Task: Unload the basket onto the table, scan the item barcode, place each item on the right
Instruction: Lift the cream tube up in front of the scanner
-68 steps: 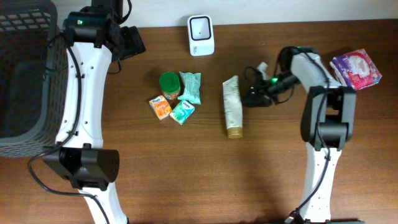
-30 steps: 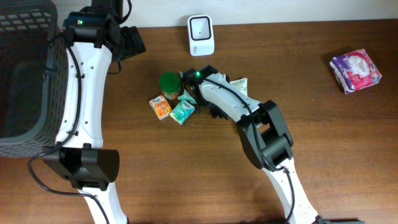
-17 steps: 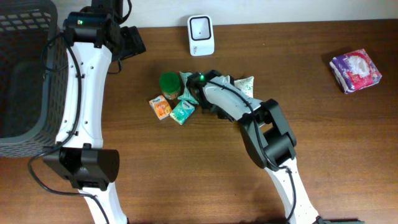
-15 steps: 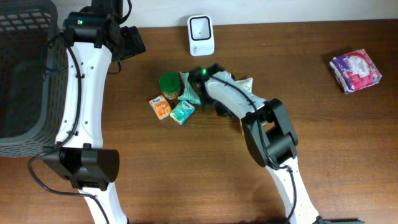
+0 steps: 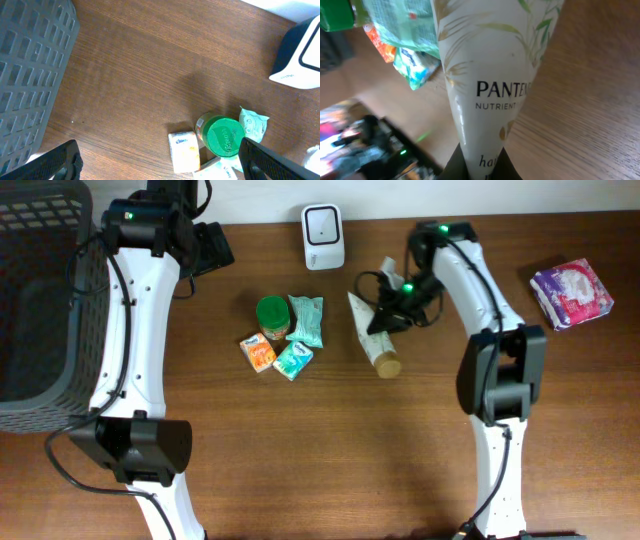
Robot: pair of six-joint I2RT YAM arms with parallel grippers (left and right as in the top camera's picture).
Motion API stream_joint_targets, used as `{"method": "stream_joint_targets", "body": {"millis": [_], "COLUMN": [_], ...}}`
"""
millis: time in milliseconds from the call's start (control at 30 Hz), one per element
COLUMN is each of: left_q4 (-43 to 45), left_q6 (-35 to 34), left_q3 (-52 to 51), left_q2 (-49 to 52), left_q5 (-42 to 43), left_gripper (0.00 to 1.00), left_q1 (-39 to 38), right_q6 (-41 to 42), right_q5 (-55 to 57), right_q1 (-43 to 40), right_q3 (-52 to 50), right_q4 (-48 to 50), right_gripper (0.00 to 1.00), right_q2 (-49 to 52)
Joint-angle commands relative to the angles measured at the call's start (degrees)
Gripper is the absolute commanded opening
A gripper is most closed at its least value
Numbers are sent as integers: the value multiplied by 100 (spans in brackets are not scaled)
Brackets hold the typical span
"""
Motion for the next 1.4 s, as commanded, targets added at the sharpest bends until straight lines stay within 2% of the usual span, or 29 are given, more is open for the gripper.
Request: {"method": "stream_joint_targets", "body": {"millis": [0, 33, 67, 100, 167, 367, 400, 467, 533, 667, 700, 767, 833, 967, 1067, 1167, 1233, 1300, 1367], "left_q4": [-7, -7, -7, -7, -4, -4, -4, -7, -4, -4, -4, -4, -4, -4, -4, -4, -7, -4, -7], "left_q6": [57, 57, 57, 57, 57, 57, 57, 57, 57, 57, 57, 57, 57, 57, 57, 57, 57, 57, 57], "left_q3": [-9, -9, -9, -9, -9, -9, -9, -9, -9, -9, -9, -9, -9, -9, -9, -9, -9, -9, -9], "left_q2": [37, 37, 37, 37, 37, 37, 37, 37, 37, 37, 37, 37, 37, 37, 37, 37, 37, 37, 37], "left_q5": [2, 2, 2, 2, 2, 2, 2, 2, 2, 2, 2, 4, 4, 2, 2, 2, 2, 2, 2], "left_gripper": [99, 99, 99, 99, 99, 99, 99, 99, 99, 99, 99, 99, 99, 99, 99, 99, 99, 99, 99], "left_q1": [-7, -7, -7, -7, -7, -7, -7, -7, -7, -7, -7, -7, -7, -7, -17, -22, -22, -24, -28], "right_q6": [-293, -243, -136, -140, 170, 306, 304, 306, 306, 302, 304, 306, 304, 304, 306, 286, 289, 289, 286], "right_q5": [-1023, -1025, -1023, -916, -275, 791, 981, 1233, 1366, 1419, 1569, 1862, 1860, 1473, 1335, 1106, 1054, 1054, 1056], "right_q1": [-343, -439, -616, -765, -988, -1241, -1145, -1032, -925, -894, -885, -881, -885, -885, -881, -879, -872, -848, -807], "right_q3": [-894, -1104, -1386, -1482, -1453, -352, -13, 247, 291, 282, 243, 81, -188, -664, -946, -1261, -1456, -1609, -1641], "right_q4": [354, 474, 651, 702, 708, -74, -306, -463, -476, -570, -592, -592, -369, 361, 739, 1132, 1349, 1504, 1539], "right_gripper": [8, 9, 17, 29, 38, 41, 45, 48, 53, 50, 58, 82, 88, 93, 92, 85, 72, 54, 44], "right_q2": [-114, -114, -114, -114, -118, -278, -310, -310, -310, -308, -308, -308, -306, -306, -306, -302, -302, -302, -302]}}
